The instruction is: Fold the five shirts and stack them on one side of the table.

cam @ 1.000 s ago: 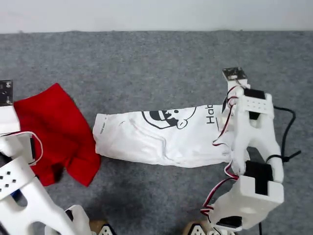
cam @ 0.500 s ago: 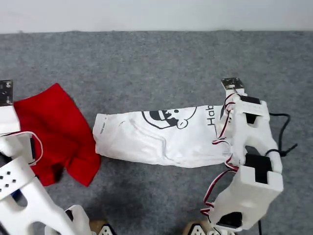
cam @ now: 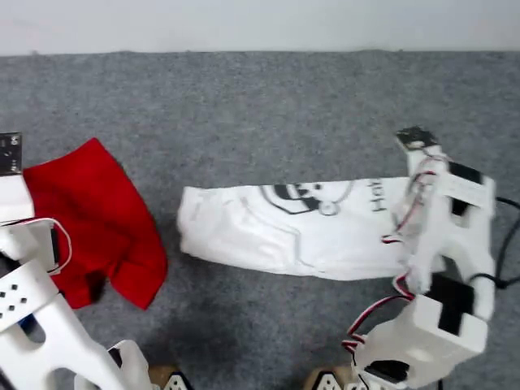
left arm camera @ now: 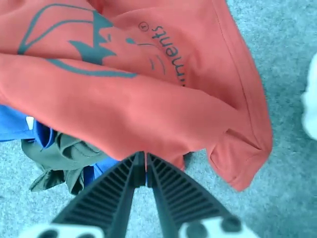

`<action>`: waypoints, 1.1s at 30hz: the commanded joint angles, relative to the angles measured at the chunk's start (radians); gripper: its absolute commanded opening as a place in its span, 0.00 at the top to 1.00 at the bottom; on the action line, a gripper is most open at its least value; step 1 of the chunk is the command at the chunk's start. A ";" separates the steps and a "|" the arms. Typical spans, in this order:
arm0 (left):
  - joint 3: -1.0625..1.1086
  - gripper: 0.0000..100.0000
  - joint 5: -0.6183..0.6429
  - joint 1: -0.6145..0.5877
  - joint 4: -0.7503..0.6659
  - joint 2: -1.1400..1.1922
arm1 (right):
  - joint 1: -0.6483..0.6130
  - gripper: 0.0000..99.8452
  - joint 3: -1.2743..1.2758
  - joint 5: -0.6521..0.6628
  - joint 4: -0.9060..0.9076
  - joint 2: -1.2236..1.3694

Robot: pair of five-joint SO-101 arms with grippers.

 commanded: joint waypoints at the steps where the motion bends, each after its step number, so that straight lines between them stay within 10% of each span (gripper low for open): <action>1: -0.008 0.98 -0.002 0.035 -0.018 -0.026 | 0.130 0.99 -0.121 0.114 -0.010 0.002; 11: -0.010 0.98 -0.002 0.084 -0.020 -0.021 | 0.143 0.99 -0.436 0.132 0.332 0.136; 33: -0.004 0.98 0.005 0.080 -0.084 -0.020 | -0.618 0.99 -0.445 -0.281 0.533 -0.186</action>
